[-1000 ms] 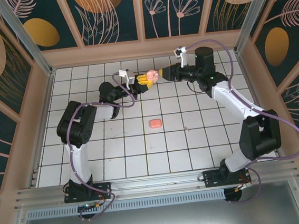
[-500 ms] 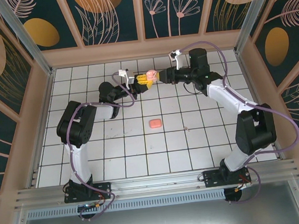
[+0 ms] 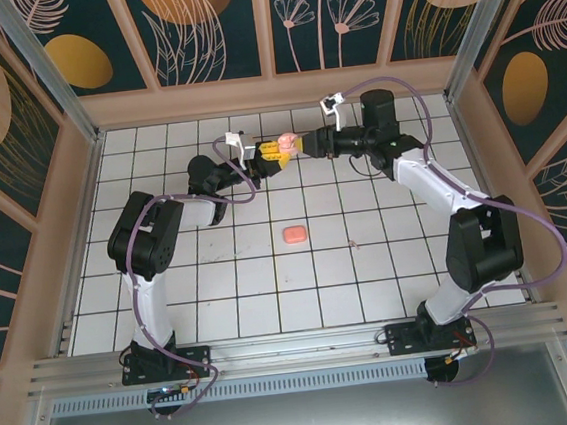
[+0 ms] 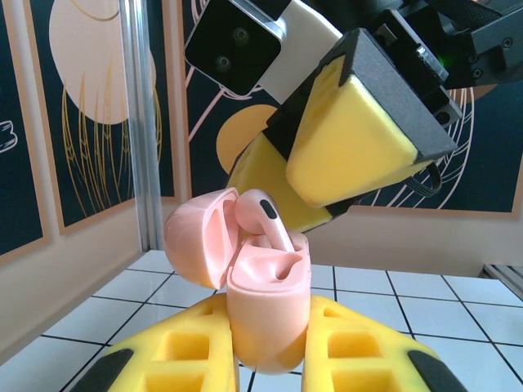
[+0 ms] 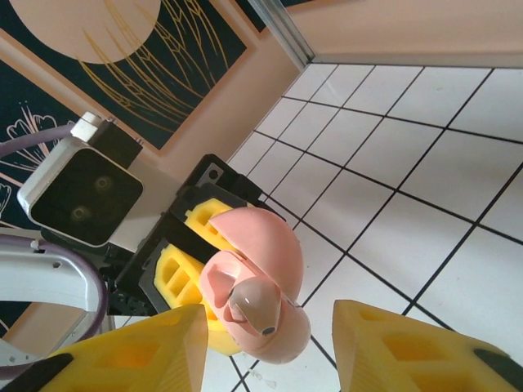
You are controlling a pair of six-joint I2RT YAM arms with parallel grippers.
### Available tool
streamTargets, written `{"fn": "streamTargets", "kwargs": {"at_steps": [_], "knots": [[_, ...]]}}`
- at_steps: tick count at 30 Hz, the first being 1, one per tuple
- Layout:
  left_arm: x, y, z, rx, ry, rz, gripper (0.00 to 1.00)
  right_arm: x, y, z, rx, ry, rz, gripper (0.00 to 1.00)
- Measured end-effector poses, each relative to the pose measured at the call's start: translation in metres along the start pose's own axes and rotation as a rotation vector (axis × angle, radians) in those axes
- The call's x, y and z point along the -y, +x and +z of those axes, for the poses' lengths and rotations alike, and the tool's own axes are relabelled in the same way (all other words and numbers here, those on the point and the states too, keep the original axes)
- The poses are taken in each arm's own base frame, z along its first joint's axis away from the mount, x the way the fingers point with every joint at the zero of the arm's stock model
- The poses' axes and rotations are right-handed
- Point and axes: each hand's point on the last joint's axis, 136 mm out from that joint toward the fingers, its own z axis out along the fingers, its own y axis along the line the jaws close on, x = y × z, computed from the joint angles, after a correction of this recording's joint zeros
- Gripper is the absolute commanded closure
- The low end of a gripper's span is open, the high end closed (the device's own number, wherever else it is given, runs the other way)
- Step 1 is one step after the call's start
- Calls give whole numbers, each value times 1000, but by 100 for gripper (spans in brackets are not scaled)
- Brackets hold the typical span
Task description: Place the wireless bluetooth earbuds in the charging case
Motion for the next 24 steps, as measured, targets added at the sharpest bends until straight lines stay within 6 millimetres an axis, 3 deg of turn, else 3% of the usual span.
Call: {"fn": "streamTargets", "kwargs": {"at_steps": [9, 24], "knots": [[0, 0, 0, 0, 0, 0, 85, -5, -13, -8, 45, -7, 0, 77], [0, 0, 0, 0, 0, -1, 85, -13, -10, -8, 28, -54, 0, 87]]}}
